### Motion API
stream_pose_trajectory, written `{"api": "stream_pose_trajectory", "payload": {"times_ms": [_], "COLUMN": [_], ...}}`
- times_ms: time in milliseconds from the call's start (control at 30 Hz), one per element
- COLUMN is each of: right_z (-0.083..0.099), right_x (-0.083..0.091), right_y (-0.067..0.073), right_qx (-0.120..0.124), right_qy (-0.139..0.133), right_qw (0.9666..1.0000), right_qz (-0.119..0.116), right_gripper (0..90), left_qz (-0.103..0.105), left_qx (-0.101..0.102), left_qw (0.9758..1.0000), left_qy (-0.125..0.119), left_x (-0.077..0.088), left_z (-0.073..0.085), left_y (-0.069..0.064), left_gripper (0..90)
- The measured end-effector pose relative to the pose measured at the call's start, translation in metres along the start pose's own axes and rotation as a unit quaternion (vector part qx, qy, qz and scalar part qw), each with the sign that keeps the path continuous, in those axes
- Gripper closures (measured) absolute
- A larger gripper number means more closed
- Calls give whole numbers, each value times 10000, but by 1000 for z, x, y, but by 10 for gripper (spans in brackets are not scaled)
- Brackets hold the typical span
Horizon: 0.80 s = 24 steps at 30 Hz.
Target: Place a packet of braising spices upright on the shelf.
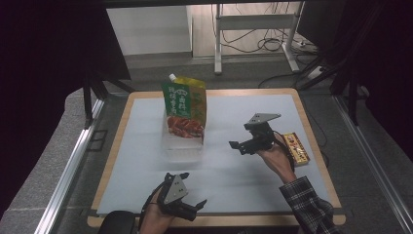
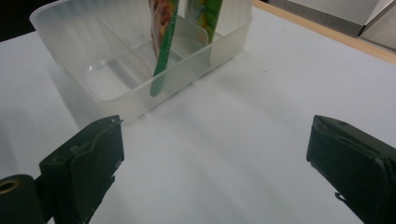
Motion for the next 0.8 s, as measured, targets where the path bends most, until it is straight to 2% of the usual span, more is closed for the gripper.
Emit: {"api": "stream_pose_trajectory", "payload": {"times_ms": [167, 433, 800], "right_z": [5, 18, 33], "right_x": [5, 10, 25], "right_y": [-7, -20, -47], "right_qx": [-140, -267, -537], "right_qy": [1, 297, 570], "right_qw": [9999, 9988, 9944], "right_qz": [49, 273, 716], "right_gripper": [40, 40, 42], "left_qz": [4, -6, -25], "left_qx": [4, -25, -46], "left_qw": [10000, 10000, 10000], "left_qy": [-15, 9, 37], "left_x": [0, 0, -1], "left_z": [0, 0, 0], "left_y": [0, -1, 0], "left_gripper": [1, 1, 2]}}
Point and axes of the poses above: each handheld gripper's, and its own axes: x roughly backward along the jaws, z roughly out of its underside, y roughly to its left, the point moved 6 cm from there along -x, roughly forward along the jaws, and after that the axes turned 2 degrees about -x, right-handed, at the moved point
